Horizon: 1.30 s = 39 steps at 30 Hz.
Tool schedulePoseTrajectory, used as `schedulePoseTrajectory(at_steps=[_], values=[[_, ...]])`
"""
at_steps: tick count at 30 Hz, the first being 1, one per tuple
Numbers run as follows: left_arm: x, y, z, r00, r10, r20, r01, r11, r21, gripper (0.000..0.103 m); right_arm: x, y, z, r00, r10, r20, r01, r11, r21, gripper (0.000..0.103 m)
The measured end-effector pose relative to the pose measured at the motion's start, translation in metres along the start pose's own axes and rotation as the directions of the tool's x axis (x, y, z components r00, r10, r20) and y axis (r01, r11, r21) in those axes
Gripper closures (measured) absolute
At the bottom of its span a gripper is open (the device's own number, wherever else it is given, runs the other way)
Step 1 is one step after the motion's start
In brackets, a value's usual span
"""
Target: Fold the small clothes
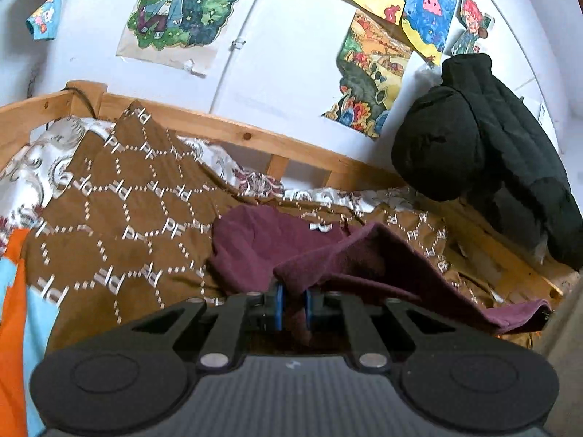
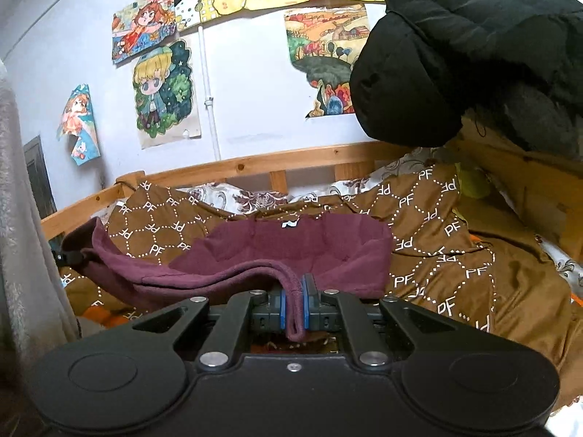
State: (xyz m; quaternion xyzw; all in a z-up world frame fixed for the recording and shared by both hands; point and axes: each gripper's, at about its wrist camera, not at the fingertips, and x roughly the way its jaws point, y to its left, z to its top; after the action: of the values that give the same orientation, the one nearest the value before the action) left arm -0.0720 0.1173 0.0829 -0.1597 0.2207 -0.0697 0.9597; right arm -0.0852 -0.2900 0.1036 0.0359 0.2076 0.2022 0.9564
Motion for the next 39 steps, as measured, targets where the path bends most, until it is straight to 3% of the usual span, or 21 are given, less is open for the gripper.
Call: schedulePoseTrajectory(at_steps=[6,11,18,28,37,39], values=[[0.039,-0.002,0.044,0.999,0.042,0.01,-0.042,0.999,-0.022,0.091,0.038,-0.007,0.029,0.998,-0.018,0.066,0.021,0.999,-0.043,0.095],[0.091,0.002,0.086,0.992,0.123,-0.024,-0.124,0.99,-0.064,0.091,0.095,-0.02,0.061,0.993,-0.035,0.113,0.043,0.997,-0.064,0.095],[0.178,-0.002,0.118,0.974,0.218,-0.066,-0.219,0.976,-0.005,0.091,0.186,-0.046,0.088,0.99,-0.066,0.122,0.069,0.997,-0.018,0.095],[0.279,0.024,0.113,0.941,0.299,-0.156,-0.306,0.952,-0.023,0.091,0.292,-0.078,0.07,0.992,-0.087,0.092,0.082,0.995,0.065,0.094],[0.321,0.028,0.098,0.909,0.362,-0.205,-0.366,0.93,0.02,0.091,0.346,-0.106,0.035,0.998,-0.055,0.038,0.051,0.992,0.112,0.094],[0.326,0.029,0.094,0.904,0.375,-0.206,-0.379,0.925,0.022,0.091,0.349,-0.107,0.03,0.998,-0.05,0.026,0.047,0.995,0.088,0.088]])
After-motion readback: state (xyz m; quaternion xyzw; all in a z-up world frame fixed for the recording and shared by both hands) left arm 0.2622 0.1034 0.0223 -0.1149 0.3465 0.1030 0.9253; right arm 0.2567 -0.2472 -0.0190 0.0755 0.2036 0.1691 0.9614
